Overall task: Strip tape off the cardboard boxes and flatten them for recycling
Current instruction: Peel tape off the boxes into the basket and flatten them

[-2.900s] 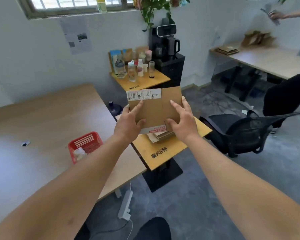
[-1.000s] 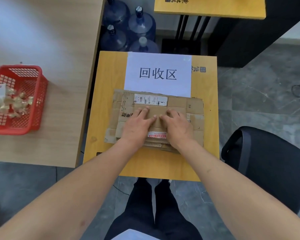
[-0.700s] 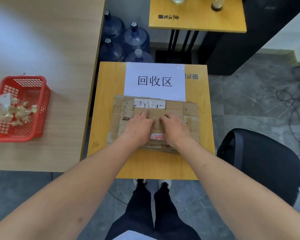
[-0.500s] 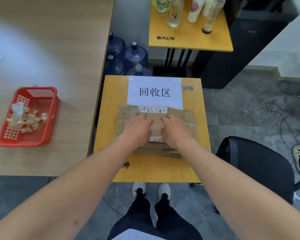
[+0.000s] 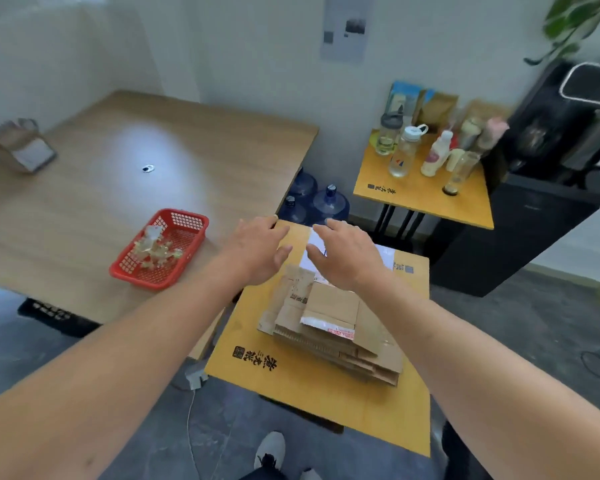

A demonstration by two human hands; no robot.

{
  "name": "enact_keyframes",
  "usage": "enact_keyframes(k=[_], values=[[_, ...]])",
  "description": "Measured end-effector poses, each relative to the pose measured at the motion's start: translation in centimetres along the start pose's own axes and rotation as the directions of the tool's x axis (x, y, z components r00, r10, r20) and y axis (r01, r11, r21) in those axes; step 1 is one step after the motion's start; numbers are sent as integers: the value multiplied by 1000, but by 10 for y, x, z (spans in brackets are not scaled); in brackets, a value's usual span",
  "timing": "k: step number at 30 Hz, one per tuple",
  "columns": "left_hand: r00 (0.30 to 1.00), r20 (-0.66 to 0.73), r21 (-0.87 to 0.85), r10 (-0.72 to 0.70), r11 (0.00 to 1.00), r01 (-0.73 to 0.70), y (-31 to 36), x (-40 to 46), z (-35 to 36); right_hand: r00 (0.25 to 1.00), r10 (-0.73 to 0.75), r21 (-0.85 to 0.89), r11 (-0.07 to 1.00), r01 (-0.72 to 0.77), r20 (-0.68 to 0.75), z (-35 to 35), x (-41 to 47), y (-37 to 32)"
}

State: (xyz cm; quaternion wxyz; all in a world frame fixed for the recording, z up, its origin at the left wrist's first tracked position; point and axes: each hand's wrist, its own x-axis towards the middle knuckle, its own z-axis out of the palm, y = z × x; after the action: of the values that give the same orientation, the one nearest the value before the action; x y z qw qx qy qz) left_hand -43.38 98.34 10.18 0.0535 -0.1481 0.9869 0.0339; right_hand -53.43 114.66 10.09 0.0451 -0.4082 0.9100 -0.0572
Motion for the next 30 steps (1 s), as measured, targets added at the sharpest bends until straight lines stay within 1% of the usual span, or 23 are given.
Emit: enact_keyframes(k=[2, 5, 9, 12, 16, 19, 25, 28, 30], values=[[997, -65, 22, -43, 999, 44, -13, -16, -20, 996, -75, 0, 997, 75, -52, -19, 5, -16], [983, -142, 9, -114, 993, 116, -37, -41, -50, 980, -163, -2, 986, 164, -114, -45, 12, -46], [953, -224, -20, -205, 978, 206, -76, -77, -77, 953, -281, 1, 959, 283, -112, -68, 21, -98], [931, -260, -18, -257, 965, 261, -114, -105, -87, 925, -359, -16, 933, 360, -121, -78, 32, -147], [902, -257, -47, -346, 937, 346, -177, -139, -90, 889, -443, -22, 896, 443, -117, -80, 54, -221], [886, -245, -50, -394, 918, 394, -237, -161, -87, 874, -473, -16, 880, 474, -110, -74, 73, -284], [887, -212, -30, -410, 910, 414, -374, -198, -81, 871, -490, -11, 872, 490, -48, -49, 114, -419], [888, -188, -7, -421, 904, 427, -438, -211, -81, 876, -481, 33, 876, 482, -29, -39, 133, -480], [884, -164, -24, -438, 898, 440, -479, -217, -80, 874, -485, 45, 873, 485, -22, -32, 148, -515]])
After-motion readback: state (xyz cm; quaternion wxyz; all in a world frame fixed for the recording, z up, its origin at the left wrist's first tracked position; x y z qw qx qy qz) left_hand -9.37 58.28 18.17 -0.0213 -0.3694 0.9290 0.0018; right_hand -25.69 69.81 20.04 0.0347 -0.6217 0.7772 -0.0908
